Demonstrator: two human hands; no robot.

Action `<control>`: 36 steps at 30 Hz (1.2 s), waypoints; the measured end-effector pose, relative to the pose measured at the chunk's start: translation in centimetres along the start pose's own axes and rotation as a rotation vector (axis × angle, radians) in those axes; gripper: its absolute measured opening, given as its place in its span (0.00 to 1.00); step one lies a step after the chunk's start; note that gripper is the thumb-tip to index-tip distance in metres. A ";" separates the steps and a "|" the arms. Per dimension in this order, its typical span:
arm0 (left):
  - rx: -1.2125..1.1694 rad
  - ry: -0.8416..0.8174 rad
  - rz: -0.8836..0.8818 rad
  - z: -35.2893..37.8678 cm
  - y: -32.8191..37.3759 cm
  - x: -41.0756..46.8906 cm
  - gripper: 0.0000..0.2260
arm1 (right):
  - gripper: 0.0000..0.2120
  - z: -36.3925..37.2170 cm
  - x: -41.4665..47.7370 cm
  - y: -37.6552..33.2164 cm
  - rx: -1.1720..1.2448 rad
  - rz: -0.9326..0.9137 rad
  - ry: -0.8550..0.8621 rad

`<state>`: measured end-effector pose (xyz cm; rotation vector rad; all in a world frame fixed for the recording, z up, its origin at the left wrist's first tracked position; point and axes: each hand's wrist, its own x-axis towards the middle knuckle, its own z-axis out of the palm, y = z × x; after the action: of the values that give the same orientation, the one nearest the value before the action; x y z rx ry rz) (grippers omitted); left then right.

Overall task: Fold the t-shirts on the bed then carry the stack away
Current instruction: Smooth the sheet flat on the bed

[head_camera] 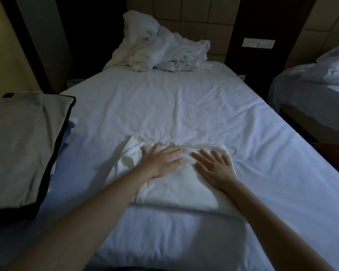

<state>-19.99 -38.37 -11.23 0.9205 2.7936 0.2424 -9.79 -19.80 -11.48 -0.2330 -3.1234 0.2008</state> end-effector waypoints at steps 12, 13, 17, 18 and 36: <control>-0.032 0.074 -0.183 -1.2 -6.5 -0.1 0.20 | 0.36 0.2 -2.9 -1.5 -0.030 0.035 0.034; -0.050 0.085 -0.188 -1.0 -6.4 0.0 0.20 | 0.37 0.7 -2.5 -1.3 0.000 0.048 0.033; -0.044 0.102 -0.203 -1.7 -5.4 -0.3 0.20 | 0.30 -0.2 -2.4 -1.4 0.013 0.056 0.014; -0.026 0.127 -0.217 -1.9 -4.8 -0.9 0.20 | 0.30 -0.5 -2.9 -1.7 -0.001 0.036 0.043; -0.698 0.487 -0.054 1.0 3.1 -14.5 0.19 | 0.18 -2.6 -7.1 -5.4 0.235 -0.248 0.050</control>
<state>-6.52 -44.48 -9.69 0.6606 2.7548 1.4861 -3.53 -25.85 -8.12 0.1479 -3.0033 0.5426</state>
